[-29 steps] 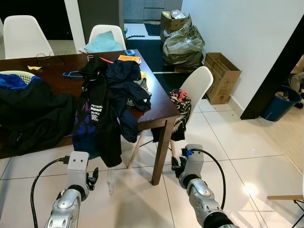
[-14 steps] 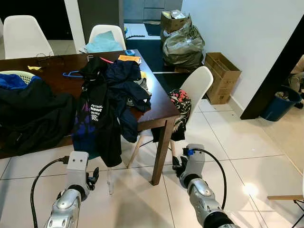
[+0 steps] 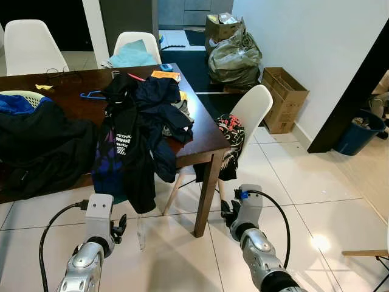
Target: Hang hanger
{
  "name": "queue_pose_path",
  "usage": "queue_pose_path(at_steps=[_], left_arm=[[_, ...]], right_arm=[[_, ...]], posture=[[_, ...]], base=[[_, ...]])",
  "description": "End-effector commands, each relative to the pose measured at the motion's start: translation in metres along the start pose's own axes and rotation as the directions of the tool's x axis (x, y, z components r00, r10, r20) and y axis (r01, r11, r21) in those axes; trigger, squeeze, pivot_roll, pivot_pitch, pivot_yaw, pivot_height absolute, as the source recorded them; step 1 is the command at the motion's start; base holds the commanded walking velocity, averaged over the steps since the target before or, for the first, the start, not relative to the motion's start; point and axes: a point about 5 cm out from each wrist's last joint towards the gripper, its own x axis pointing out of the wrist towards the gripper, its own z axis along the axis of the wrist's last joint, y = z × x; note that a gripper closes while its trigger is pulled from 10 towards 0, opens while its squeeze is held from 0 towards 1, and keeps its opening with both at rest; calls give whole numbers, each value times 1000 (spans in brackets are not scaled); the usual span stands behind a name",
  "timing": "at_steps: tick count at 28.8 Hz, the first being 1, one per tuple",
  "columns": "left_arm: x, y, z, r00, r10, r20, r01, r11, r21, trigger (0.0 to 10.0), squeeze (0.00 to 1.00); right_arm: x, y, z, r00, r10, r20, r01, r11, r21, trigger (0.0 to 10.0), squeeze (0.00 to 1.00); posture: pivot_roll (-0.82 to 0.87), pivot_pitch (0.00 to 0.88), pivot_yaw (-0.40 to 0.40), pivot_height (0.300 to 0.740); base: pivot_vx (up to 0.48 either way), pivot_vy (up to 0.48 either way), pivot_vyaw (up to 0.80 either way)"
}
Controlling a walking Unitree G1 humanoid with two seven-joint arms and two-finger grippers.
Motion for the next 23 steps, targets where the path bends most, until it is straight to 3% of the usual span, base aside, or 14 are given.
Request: queue_pose_path(at_steps=[1, 23], left_arm=[[-1, -2, -4, 1000, 0, -10, 0, 1000, -18, 10000, 0], [1, -1, -1, 1000, 5, -9, -5, 1000, -24, 10000, 0]], right_arm=[[0, 0, -1, 1000, -1, -5, 1, 1000, 11, 10000, 0], [2, 1, 2, 1000, -2, -2, 2, 1000, 17, 10000, 0]], posture=[[29, 79, -39, 740], [33, 92, -40, 740]], base=[[0, 0, 0], [0, 0, 0]])
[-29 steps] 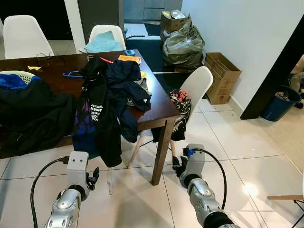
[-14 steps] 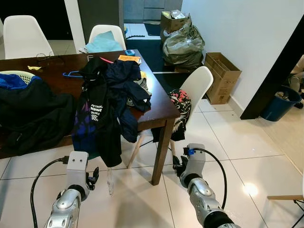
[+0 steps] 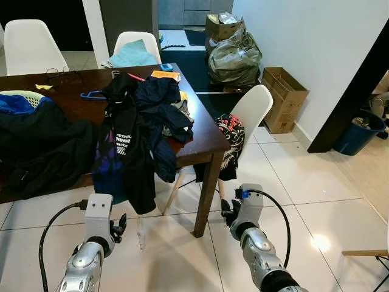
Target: Hang hanger
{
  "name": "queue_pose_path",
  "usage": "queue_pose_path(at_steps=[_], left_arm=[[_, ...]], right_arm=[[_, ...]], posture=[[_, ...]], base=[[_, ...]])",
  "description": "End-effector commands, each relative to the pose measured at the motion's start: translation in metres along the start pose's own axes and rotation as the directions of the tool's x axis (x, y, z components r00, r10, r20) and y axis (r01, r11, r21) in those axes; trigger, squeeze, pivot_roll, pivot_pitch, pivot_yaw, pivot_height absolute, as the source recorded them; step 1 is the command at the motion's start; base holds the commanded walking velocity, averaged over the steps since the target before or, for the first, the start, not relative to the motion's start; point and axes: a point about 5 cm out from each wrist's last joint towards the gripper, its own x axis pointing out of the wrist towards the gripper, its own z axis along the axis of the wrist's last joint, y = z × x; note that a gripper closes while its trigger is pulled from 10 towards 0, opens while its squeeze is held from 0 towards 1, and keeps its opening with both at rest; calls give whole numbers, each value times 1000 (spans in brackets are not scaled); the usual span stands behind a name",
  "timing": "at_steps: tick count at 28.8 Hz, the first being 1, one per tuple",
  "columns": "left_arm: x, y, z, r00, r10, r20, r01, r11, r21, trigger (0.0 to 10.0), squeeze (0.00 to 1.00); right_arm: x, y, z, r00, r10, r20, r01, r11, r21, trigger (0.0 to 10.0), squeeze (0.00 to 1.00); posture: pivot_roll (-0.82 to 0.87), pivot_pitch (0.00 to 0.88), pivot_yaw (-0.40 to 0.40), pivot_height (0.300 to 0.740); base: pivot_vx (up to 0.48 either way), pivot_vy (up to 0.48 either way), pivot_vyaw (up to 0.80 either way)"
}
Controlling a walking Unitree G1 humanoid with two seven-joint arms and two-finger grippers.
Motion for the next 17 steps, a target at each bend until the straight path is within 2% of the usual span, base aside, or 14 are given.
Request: queue_pose_path(at_steps=[1, 17], left_arm=[[1, -1, -1, 1000, 4, -13, -5, 1000, -12, 10000, 0], [1, 0, 1, 1000, 6, -7, -6, 1000, -10, 10000, 0]], right_arm=[[1, 0, -1, 1000, -2, -10, 2, 1000, 13, 10000, 0], [2, 3, 0, 1000, 2, -8, -2, 1000, 20, 10000, 0]], posture=[[33, 92, -40, 740], [39, 100, -38, 740]], base=[[0, 0, 0], [0, 295, 0]])
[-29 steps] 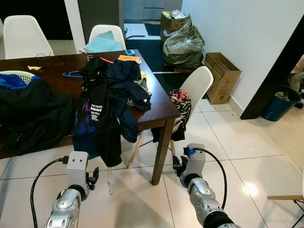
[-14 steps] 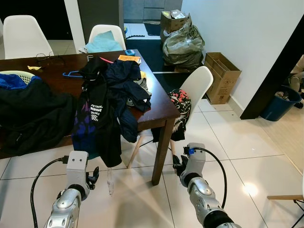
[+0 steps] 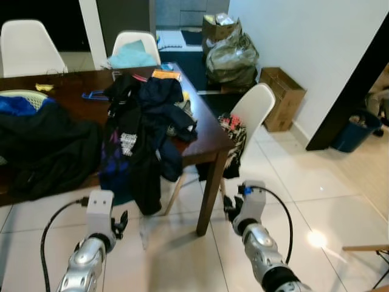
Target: Hang hanger
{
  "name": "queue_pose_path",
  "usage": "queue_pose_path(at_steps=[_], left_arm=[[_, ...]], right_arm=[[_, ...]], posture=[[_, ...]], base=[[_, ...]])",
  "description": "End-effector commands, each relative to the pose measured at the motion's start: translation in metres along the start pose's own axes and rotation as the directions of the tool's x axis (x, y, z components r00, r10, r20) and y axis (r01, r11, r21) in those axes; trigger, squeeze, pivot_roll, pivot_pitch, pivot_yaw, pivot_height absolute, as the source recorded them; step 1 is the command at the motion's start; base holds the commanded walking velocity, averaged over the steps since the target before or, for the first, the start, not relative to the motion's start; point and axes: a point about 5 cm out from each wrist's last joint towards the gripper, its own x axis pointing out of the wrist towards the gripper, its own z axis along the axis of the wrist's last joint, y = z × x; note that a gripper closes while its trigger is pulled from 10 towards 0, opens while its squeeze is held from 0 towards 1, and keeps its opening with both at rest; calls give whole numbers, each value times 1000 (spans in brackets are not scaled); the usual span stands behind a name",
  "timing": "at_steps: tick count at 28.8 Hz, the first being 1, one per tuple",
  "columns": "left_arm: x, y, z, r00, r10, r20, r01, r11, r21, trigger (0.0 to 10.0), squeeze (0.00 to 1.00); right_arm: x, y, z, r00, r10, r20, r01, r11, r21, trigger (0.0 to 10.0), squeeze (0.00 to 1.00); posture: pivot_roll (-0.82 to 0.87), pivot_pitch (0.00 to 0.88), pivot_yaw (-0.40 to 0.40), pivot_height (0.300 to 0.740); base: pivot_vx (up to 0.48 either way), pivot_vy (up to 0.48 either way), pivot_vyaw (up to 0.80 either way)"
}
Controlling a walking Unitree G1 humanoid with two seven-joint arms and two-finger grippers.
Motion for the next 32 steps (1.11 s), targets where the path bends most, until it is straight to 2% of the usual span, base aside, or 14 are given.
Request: queue_pose_path(at_steps=[1, 22, 27, 32], left_arm=[[-2, 1, -5, 1000, 2, -23, -2, 1000, -1, 10000, 0], [0, 3, -2, 1000, 3, -19, -3, 1000, 7, 10000, 0], [1, 5, 3, 1000, 20, -17, -20, 1000, 5, 10000, 0], [1, 6, 4, 999, 35, -24, -35, 999, 1, 10000, 0]], right_arm=[[-1, -3, -3, 1000, -11, -15, 11, 1000, 13, 10000, 0], [0, -2, -3, 1000, -14, -16, 14, 1000, 21, 10000, 0], [0, 0, -3, 1000, -10, -16, 11, 1000, 25, 10000, 0], [1, 1, -2, 1000, -9, -15, 9, 1000, 26, 10000, 0]], posture=[[39, 104, -37, 740], [49, 104, -33, 740], [53, 97, -33, 740], [53, 96, -34, 740]], base=[[0, 311, 0], [0, 309, 0], [0, 0, 0], [0, -480, 0]])
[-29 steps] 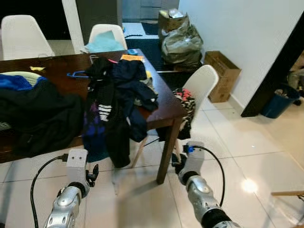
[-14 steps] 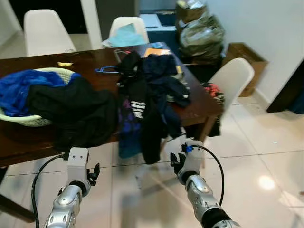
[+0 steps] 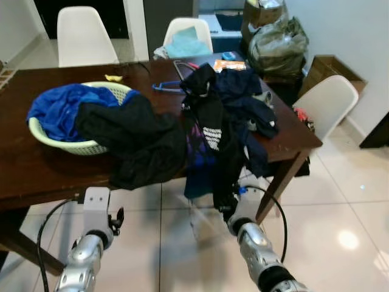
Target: Hang hanger
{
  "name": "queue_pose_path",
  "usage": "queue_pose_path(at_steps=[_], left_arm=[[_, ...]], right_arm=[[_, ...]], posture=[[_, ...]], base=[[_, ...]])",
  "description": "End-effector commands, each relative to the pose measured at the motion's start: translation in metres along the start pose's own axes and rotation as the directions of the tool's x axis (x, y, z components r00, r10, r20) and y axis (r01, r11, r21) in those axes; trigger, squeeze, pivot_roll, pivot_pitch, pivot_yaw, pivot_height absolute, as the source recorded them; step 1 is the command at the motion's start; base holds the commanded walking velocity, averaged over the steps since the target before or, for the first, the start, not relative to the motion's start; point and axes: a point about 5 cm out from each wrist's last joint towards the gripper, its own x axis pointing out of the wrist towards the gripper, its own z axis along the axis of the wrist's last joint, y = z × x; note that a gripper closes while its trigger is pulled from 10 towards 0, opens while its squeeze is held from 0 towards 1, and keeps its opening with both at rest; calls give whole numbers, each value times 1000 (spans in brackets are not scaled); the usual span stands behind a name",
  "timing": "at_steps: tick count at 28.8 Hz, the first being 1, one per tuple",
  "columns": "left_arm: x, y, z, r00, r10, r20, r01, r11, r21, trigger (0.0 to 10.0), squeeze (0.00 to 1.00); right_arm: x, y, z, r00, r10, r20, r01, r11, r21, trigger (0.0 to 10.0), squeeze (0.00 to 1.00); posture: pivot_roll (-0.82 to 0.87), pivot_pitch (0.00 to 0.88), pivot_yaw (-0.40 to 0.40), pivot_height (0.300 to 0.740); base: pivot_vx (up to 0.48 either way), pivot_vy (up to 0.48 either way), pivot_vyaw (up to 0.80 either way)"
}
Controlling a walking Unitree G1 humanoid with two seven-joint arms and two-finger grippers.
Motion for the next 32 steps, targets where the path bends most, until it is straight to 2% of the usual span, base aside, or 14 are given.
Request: queue_pose_path(at_steps=[1, 7, 12, 13, 15, 17, 18, 19, 21, 23, 24, 26, 28, 32], left_arm=[[0, 1, -2, 1000, 10, -22, -10, 1000, -3, 10000, 0], [3, 1, 5, 1000, 11, -13, -11, 1000, 0, 10000, 0], [4, -4, 20, 997, 20, 78, -13, 996, -85, 10000, 0], [2, -8, 26, 992, 25, 122, -13, 995, -100, 10000, 0], [2, -9, 27, 991, 26, 128, -13, 995, -99, 10000, 0], [0, -9, 32, 986, 28, 162, -17, 997, -72, 10000, 0], [-2, -9, 42, 977, 33, 211, -24, 999, -42, 10000, 0], [-4, -9, 46, 973, 36, 227, -28, 999, -38, 10000, 0], [-4, -9, 49, 972, 38, 233, -29, 999, -39, 10000, 0], [-9, -10, 68, 953, 51, 300, -52, 999, -3, 10000, 0], [-9, -10, 68, 953, 51, 300, -52, 999, -3, 10000, 0], [-11, -10, 85, 931, 78, 357, -84, 996, 3, 10000, 0], [-11, -10, 91, 922, 84, 377, -92, 996, 5, 10000, 0], [-13, -17, 120, 878, 68, 474, -89, 996, 22, 10000, 0]], right_arm=[[-2, -3, -4, 1000, -15, -11, 15, 1000, 17, 10000, 0], [0, -3, 0, 1000, -10, -2, 10, 1000, 15, 10000, 0], [2, 1, 4, 1000, 23, 14, -23, 1000, 1, 10000, 0], [3, 9, 7, 996, 85, 30, -84, 996, -20, 10000, 0], [3, 11, 8, 995, 99, 33, -99, 995, -25, 10000, 0], [3, 21, 12, 984, 172, 55, -170, 985, -41, 10000, 0], [2, 39, 20, 947, 307, 97, -302, 951, -67, 10000, 0], [1, 47, 24, 925, 363, 115, -356, 931, -78, 10000, 0], [1, 51, 26, 913, 389, 124, -381, 921, -82, 10000, 0], [-2, 67, 46, 847, 488, 210, -487, 871, -60, 10000, 0], [-2, 67, 46, 847, 488, 210, -487, 871, -60, 10000, 0], [-3, 75, 68, 800, 525, 289, -540, 841, -34, 10000, 0], [-3, 78, 75, 784, 537, 312, -557, 830, -29, 10000, 0], [-7, 88, 95, 721, 597, 353, -617, 784, -65, 10000, 0]], posture=[[53, 94, -35, 740], [54, 87, -36, 740], [52, 85, -36, 740], [50, 84, -36, 740], [50, 84, -36, 740], [49, 90, -36, 740], [51, 95, -38, 740], [51, 95, -38, 740], [51, 95, -38, 740], [55, 100, -46, 740], [55, 100, -46, 740], [51, 108, -51, 740], [51, 108, -51, 740], [51, 107, -52, 740]], base=[[0, -480, 0], [0, -457, 0], [0, 0, 0], [0, 0, 0], [0, 0, 0], [0, 0, 0], [0, 0, 0], [0, 0, 0], [0, 0, 0], [0, 0, 0], [0, 0, 0], [0, 0, 0], [0, 0, 0], [0, 0, 0]])
